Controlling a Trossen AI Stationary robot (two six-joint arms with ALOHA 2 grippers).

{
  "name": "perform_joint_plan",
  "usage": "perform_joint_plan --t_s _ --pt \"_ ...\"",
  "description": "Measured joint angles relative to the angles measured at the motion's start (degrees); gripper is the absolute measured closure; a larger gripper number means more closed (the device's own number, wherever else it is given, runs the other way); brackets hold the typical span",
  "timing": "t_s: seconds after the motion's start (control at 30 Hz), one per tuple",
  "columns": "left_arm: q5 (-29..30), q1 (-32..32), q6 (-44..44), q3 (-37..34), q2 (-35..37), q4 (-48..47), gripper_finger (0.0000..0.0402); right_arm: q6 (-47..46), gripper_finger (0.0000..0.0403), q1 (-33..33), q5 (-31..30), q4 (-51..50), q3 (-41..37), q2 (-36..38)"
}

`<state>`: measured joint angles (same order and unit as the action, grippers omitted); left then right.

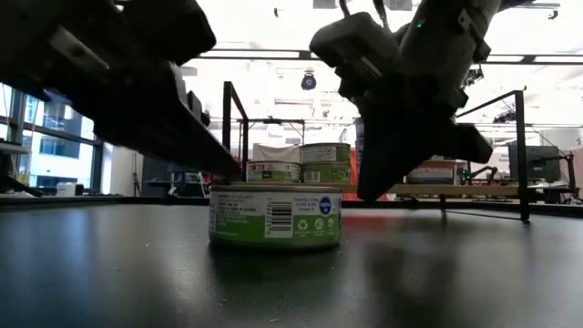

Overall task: Stack canned seafood by type on shelf
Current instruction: Stack the green tuna can on top of the other green tuna can on the shelf

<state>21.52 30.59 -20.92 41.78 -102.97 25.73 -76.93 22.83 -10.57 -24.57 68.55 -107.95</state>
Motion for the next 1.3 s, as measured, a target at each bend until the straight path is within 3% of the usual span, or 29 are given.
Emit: perform_joint_plan --t_s 0.2,0.37,0.7,1.3 --pt "-0.4 0.0 1.9 0.0 -0.8 1.2 0.0401 0.4 0.0403 0.2 3.7 5.2 0.0 -2.7" --pt "-0.9 0.4 2.4 -0.1 -1.3 0.9 0.0401 -2.9 0.0403 1.3 3.1 10.0 0.0 -4.7" --pt "-0.5 0.6 0.8 0.1 -3.4 1.5 0.0401 -4.1 0.0403 1.7 1.7 11.1 0.0 -4.7" --pt "0.5 1.0 1.6 -0.1 -3.5 0.5 0.0402 -4.0 0.0403 4.7 2.2 7.2 7.3 -4.7"
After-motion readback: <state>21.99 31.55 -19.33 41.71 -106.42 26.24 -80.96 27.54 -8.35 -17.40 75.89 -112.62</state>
